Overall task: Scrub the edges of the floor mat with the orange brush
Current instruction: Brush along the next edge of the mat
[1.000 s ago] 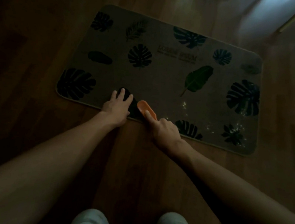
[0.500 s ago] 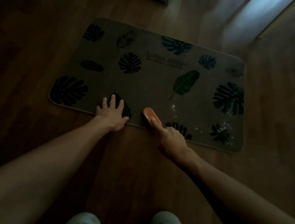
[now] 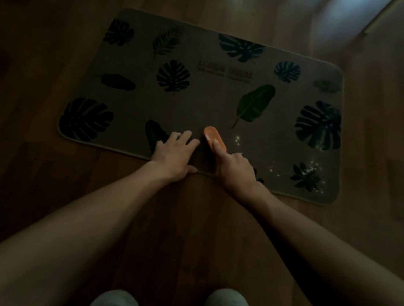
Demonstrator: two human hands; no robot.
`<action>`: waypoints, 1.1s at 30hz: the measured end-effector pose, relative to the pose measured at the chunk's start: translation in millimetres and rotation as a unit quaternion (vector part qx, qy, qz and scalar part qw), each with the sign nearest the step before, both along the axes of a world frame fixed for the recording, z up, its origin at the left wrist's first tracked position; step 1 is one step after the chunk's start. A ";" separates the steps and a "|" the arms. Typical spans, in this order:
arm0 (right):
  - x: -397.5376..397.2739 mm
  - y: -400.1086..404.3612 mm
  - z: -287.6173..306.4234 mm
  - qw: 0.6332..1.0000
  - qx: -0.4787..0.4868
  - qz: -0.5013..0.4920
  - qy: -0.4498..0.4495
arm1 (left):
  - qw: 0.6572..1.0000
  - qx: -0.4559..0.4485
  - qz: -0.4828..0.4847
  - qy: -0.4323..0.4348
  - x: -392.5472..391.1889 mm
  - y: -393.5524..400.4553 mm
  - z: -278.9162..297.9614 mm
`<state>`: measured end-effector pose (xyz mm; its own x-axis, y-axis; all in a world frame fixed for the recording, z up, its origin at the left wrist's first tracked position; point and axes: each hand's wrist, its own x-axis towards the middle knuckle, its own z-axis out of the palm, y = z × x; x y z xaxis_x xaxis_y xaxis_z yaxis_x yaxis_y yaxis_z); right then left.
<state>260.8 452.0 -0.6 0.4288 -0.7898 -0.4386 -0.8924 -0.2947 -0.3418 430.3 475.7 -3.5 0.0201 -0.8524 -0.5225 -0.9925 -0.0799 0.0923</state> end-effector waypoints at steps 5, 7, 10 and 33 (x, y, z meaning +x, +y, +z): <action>8.1 -18.3 0.7 1.000 0.010 0.003 -0.013 | 0.999 -0.005 0.038 -0.016 -6.7 -3.8 0.1; 2.9 -15.0 2.2 1.000 0.011 0.001 -0.015 | 0.999 0.001 0.043 -0.013 -7.1 -3.4 0.0; -9.5 4.7 6.2 1.000 0.012 0.009 -0.019 | 0.999 0.009 0.048 -0.015 -9.9 -4.1 2.6; -33.9 8.1 0.5 0.998 0.013 -0.059 -0.007 | 0.998 0.049 -0.029 -0.008 -28.1 -33.7 6.0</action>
